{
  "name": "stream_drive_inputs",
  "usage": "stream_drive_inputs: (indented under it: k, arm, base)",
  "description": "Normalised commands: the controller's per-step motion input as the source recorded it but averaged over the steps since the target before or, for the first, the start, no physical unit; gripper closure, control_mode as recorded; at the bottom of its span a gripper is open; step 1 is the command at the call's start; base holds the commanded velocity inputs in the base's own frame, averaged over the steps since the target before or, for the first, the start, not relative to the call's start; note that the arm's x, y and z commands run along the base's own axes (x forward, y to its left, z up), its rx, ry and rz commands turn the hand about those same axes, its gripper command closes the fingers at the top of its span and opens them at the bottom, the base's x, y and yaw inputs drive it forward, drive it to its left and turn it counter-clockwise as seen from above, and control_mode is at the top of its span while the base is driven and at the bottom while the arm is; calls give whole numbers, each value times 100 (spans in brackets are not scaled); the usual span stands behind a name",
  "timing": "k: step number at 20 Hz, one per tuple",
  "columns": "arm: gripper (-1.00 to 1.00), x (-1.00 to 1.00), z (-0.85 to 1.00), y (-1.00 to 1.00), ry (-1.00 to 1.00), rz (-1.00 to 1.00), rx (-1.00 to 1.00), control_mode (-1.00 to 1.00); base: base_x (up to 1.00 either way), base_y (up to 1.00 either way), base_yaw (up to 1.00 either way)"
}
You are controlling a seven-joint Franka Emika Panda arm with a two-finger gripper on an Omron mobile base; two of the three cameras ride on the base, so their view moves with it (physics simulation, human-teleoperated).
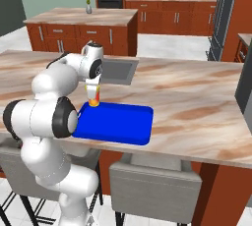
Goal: There is a tray on the dining counter. Grab the cup, mug, and pitcher and place them on the tray. The pitcher may be placed next to the tray if it cannot fit the tray.
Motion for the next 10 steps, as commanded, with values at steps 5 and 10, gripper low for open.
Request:
stream_drive_inputs:
  k: [5, 10]
  arm:
    - [100, 39, -21, 7, 7, 1, 0, -100]
    - [100, 29, -30, 6, 7, 2, 0, -100]
  base:
    - [0, 0, 0]
    - [0, 0, 0]
